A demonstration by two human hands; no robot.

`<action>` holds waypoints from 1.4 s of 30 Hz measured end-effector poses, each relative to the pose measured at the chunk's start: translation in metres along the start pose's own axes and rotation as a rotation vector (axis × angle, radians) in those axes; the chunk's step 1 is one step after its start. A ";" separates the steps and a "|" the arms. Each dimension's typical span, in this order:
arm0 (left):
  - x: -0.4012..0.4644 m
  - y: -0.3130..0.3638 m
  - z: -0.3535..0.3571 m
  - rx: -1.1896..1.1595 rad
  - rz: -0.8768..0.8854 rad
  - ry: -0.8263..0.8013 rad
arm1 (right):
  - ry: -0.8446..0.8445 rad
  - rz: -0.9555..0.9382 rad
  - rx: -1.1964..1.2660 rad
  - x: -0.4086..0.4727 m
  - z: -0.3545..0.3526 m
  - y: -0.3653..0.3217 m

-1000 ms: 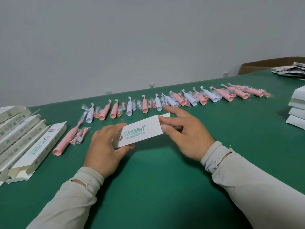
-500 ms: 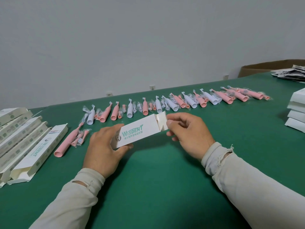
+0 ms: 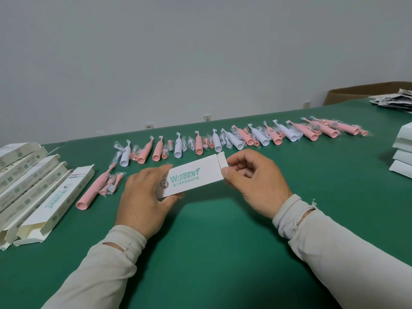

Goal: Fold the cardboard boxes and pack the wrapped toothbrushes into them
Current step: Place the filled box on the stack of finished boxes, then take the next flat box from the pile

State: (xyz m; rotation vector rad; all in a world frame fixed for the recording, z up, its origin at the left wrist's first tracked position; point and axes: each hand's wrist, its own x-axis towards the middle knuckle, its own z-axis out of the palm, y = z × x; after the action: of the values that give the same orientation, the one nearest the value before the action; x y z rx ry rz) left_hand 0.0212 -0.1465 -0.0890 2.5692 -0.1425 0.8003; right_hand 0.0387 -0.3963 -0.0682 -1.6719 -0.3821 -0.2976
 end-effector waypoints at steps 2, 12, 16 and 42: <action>0.000 0.001 0.000 -0.002 -0.003 0.001 | -0.006 -0.015 -0.036 0.000 0.001 0.000; -0.001 0.006 -0.002 0.022 -0.050 -0.006 | -0.075 -0.098 -0.227 -0.006 0.003 -0.002; -0.004 0.013 -0.003 0.000 -0.062 -0.028 | -0.043 -0.077 -0.163 -0.004 0.008 0.005; 0.003 0.127 -0.007 -1.034 -0.077 -0.282 | -0.003 -0.655 -1.240 -0.045 -0.034 -0.056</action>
State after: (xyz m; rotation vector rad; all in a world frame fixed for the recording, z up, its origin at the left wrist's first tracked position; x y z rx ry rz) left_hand -0.0086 -0.2573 -0.0336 1.6579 -0.4147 0.2049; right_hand -0.0248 -0.4275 -0.0316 -2.7016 -0.8484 -1.1952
